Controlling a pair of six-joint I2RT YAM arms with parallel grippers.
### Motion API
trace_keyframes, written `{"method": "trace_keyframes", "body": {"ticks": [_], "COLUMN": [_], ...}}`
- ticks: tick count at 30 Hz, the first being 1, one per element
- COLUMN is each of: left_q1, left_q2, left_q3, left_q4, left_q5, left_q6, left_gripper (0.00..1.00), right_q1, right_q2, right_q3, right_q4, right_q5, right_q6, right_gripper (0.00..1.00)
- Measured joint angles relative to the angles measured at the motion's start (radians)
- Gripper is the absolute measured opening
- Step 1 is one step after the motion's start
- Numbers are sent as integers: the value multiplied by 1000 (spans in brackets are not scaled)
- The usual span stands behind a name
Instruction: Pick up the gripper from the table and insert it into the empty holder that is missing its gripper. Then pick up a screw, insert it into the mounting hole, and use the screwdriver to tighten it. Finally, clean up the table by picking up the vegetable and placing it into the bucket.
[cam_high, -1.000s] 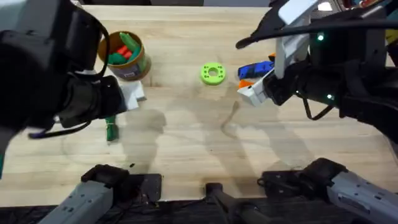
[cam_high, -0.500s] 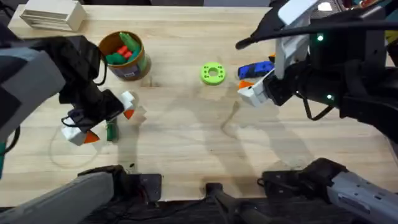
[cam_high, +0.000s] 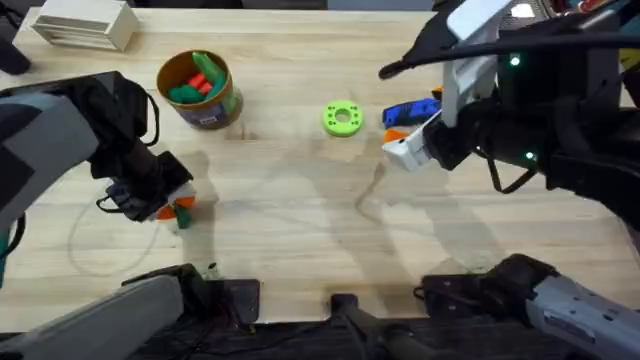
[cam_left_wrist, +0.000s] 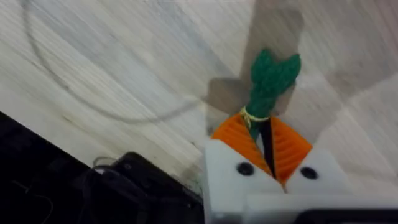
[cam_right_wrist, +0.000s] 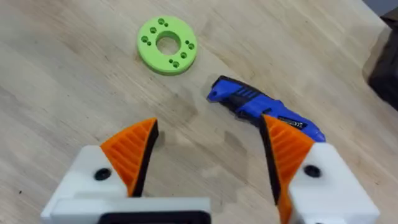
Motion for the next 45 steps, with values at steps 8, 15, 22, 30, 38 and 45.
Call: {"method": "trace_keyframes", "body": {"ticks": [8,15,22,30,38,45], "left_q1": [-34,-229,-421,-397,-307,-276], "left_q2": [-30,-176,-195,-189,-74,120], "left_q3": [169,364,385,383,383,383], "left_q4": [-198,-50,119,192,385,476], "left_q5": [129,236,253,83,-64,-83], "left_q6": [6,6,6,6,6,-33], "left_gripper": [30,30,30,30,30,30], "right_q1": [0,0,0,0,0,0], "right_q2": [0,0,0,0,0,0], "right_q3": [0,0,0,0,0,0], "right_q4": [0,0,4,3,3,0], "right_q5": [0,0,0,0,0,0], "right_q6": [0,0,0,0,0,0], "right_gripper": [951,952,952,952,952,953]}}
